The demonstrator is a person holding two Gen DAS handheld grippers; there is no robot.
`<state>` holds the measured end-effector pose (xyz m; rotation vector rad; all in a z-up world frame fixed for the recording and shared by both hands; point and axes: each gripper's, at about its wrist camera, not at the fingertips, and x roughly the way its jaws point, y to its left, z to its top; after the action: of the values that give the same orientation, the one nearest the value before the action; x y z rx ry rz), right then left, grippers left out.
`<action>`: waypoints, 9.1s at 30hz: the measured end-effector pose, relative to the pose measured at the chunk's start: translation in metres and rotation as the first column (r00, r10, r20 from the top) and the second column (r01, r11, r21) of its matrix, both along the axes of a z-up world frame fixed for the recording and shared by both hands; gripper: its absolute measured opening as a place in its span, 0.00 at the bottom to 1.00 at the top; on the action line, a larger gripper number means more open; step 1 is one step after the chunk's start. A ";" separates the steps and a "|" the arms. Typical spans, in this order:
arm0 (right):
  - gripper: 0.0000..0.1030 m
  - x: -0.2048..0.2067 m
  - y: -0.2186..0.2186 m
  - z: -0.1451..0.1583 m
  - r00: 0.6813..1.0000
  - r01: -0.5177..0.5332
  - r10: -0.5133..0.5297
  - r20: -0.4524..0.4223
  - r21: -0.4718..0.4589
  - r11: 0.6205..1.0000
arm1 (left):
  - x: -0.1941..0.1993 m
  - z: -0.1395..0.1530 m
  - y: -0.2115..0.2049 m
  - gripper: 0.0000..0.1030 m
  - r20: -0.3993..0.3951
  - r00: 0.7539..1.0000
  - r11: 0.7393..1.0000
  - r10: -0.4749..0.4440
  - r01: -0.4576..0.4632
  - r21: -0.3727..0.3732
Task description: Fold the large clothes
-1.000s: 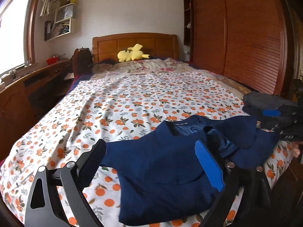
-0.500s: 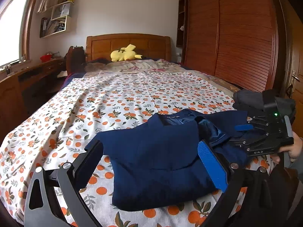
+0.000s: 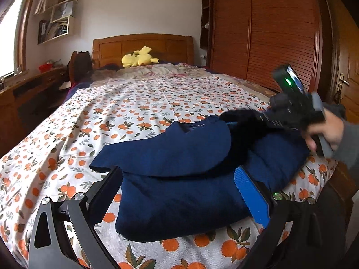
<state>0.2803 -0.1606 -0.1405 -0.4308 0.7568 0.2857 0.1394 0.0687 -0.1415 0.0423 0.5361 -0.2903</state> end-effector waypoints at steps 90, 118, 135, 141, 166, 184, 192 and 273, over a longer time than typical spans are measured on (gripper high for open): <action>0.38 0.076 0.012 0.035 0.995 0.019 -0.018 0.102 -0.007 1.000 | 0.022 0.005 0.021 0.97 0.001 0.999 0.996 0.041 -0.040 -0.081; 0.02 0.143 -0.158 -0.034 0.924 0.383 -0.379 -0.052 0.118 0.916 | 0.048 -0.024 -0.038 0.97 -0.062 0.997 0.998 -0.039 0.035 -0.051; 0.23 0.111 -0.139 0.006 0.925 0.379 -0.380 0.029 0.026 0.925 | 0.043 -0.022 -0.031 0.97 -0.050 0.998 0.998 -0.031 0.029 -0.052; 0.36 0.052 -0.107 0.025 0.972 0.229 -0.233 0.033 0.099 0.968 | 0.040 -0.020 -0.034 0.97 -0.043 0.999 0.998 -0.032 0.030 -0.046; 0.47 -0.089 0.003 -0.043 0.992 -0.099 0.112 -0.060 0.183 0.978 | 0.015 -0.018 -0.028 0.97 -0.032 0.998 0.999 0.047 -0.048 -0.017; 0.48 -0.095 -0.001 -0.066 0.991 -0.106 0.120 -0.057 0.203 0.973 | -0.009 -0.044 0.039 0.81 -0.141 0.955 0.963 0.260 -0.268 -0.039; 0.48 -0.095 -0.002 -0.052 0.991 -0.099 0.117 -0.067 0.231 0.968 | -0.007 -0.062 0.044 0.67 -0.217 0.940 0.952 0.263 -0.290 -0.099; 0.65 -0.101 -0.141 0.004 0.987 0.117 -0.149 0.052 0.388 0.914 | 0.020 0.025 -0.154 0.98 -0.006 0.998 0.998 -0.061 0.061 0.010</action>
<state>0.1792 -0.3016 -0.1367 -0.0175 0.6283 0.2789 0.1596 -0.0852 -0.1169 0.0673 0.5426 -0.3471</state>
